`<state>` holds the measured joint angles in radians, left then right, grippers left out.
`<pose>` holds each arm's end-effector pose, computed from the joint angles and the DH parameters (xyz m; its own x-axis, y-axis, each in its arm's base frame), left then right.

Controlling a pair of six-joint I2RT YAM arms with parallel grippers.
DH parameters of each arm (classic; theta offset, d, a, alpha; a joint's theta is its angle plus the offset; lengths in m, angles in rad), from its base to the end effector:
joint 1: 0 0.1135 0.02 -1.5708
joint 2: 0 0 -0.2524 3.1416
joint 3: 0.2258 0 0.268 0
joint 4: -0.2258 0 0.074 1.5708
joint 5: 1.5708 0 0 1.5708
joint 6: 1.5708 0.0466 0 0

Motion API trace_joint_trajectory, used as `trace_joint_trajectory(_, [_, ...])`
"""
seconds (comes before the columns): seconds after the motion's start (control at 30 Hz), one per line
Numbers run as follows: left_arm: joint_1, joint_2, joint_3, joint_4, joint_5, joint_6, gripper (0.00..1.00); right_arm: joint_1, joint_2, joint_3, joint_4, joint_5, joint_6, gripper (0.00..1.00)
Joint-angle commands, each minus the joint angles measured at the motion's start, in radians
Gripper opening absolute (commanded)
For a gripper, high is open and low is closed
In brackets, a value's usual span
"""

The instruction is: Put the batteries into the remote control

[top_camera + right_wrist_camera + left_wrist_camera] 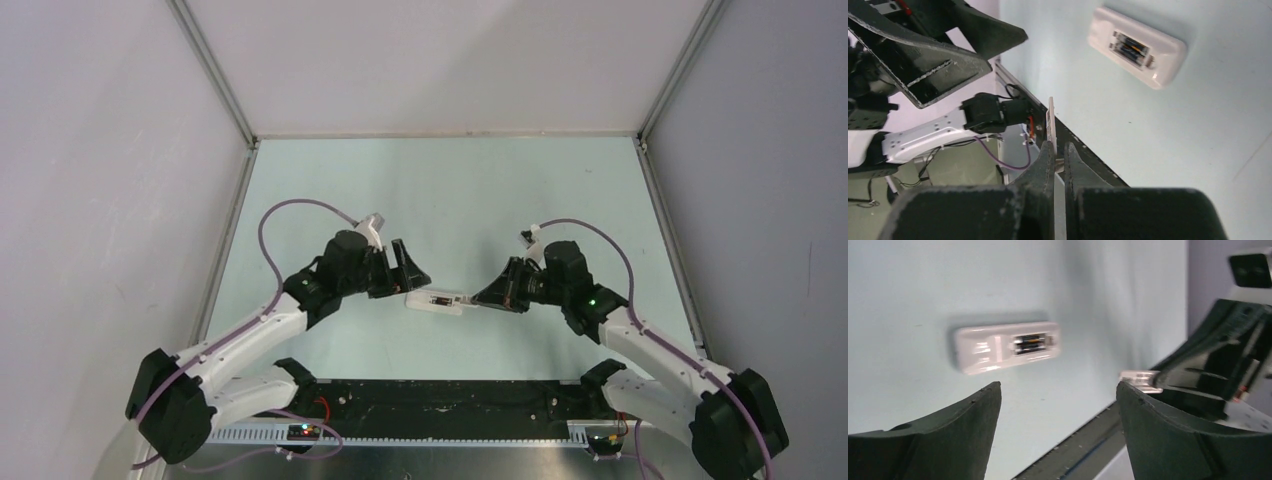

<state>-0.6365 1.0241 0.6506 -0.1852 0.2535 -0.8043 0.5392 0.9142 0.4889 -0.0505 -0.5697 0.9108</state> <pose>0.1980 -0.1609 0.2265 -0.8333 -0.2512 -0.4924 0.2107 0.6793 -0.7030 0.1838 0.1393 0.2084 -0.9076 0.2322 -0.3498 -0.2068 0.4779 0.8537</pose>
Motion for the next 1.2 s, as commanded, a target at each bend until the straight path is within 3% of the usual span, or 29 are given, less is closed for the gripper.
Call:
trace_joint_trajectory(0.0, [0.007,0.032,-0.017,-0.061,-0.209,0.050,0.87,0.019,0.070,0.000,0.082,0.048,-0.066,0.00])
trace_joint_trajectory(0.13, [0.008,0.098,-0.013,-0.066,-0.222,0.052,0.82,0.028,0.168,0.003,0.179,0.032,-0.104,0.00])
trace_joint_trajectory(0.3, [0.017,0.175,-0.012,-0.066,-0.248,0.075,0.67,0.046,0.289,0.035,0.244,0.008,-0.220,0.00])
trace_joint_trajectory(0.4, [0.020,0.203,-0.008,-0.063,-0.249,0.086,0.65,0.046,0.365,0.060,0.269,-0.006,-0.267,0.00])
trace_joint_trajectory(0.57, [0.020,0.264,0.014,-0.061,-0.248,0.112,0.64,0.064,0.472,0.149,0.267,0.002,-0.307,0.00])
trace_joint_trajectory(0.73, [0.022,0.343,0.045,-0.055,-0.173,0.125,0.49,0.076,0.557,0.215,0.247,0.003,-0.310,0.00])
trace_joint_trajectory(1.17, [0.025,0.390,0.041,-0.011,-0.135,0.128,0.49,0.075,0.664,0.316,0.102,0.017,-0.268,0.00])
